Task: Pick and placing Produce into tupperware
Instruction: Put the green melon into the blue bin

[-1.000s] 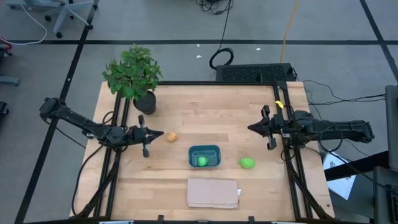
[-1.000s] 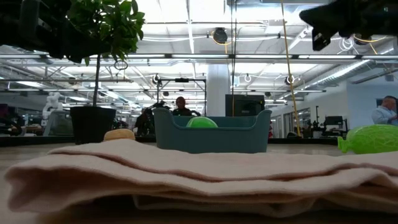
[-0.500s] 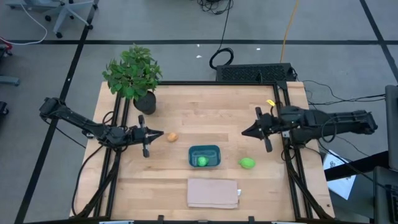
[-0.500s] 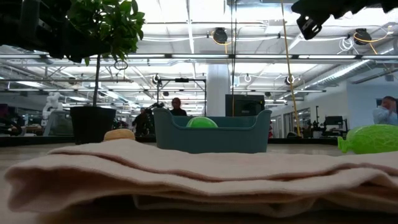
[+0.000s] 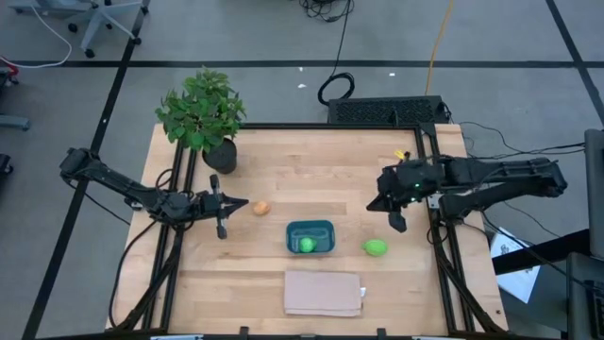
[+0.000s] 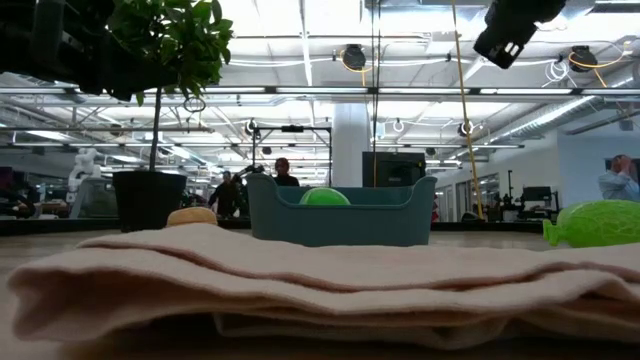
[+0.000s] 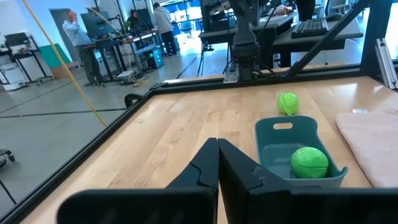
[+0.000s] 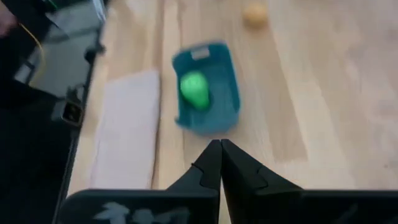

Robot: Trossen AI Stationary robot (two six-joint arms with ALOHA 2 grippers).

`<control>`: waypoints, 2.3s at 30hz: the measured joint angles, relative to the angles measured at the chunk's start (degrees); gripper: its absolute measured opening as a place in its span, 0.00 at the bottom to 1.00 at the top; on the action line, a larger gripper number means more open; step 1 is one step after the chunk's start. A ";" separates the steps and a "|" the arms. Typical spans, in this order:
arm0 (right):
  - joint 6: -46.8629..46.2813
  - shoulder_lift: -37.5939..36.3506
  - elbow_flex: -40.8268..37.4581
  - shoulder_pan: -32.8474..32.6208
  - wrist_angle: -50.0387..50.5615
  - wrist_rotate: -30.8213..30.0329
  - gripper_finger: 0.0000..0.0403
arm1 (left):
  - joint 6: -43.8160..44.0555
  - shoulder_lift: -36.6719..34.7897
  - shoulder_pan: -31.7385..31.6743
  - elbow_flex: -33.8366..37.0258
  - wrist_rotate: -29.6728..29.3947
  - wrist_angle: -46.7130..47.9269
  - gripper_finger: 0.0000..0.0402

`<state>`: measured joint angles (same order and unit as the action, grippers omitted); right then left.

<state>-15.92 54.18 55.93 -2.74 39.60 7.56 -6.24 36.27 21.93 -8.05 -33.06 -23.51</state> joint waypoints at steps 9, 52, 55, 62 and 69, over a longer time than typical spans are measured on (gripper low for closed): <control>-3.75 10.01 9.94 0.00 16.69 0.72 0.00 | 0.02 -0.02 0.00 0.00 -0.02 0.22 0.07; -11.90 20.82 12.06 -10.51 26.62 6.52 0.04 | -1.07 0.04 -0.04 -0.02 -0.02 1.40 0.04; -11.57 20.81 12.06 -10.49 26.00 6.52 0.13 | -1.07 0.04 -0.04 -0.02 -0.02 1.40 0.06; -11.48 20.75 12.06 -10.49 24.86 6.17 0.43 | -1.05 0.04 -0.04 -0.02 -0.02 1.42 0.05; -11.41 20.73 12.06 -10.49 24.19 6.06 0.65 | -1.03 0.04 -0.04 -0.02 -0.04 1.56 0.01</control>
<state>-27.33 74.91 67.98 -13.23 63.80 13.62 -7.27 36.32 21.89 -8.08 -33.10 -21.95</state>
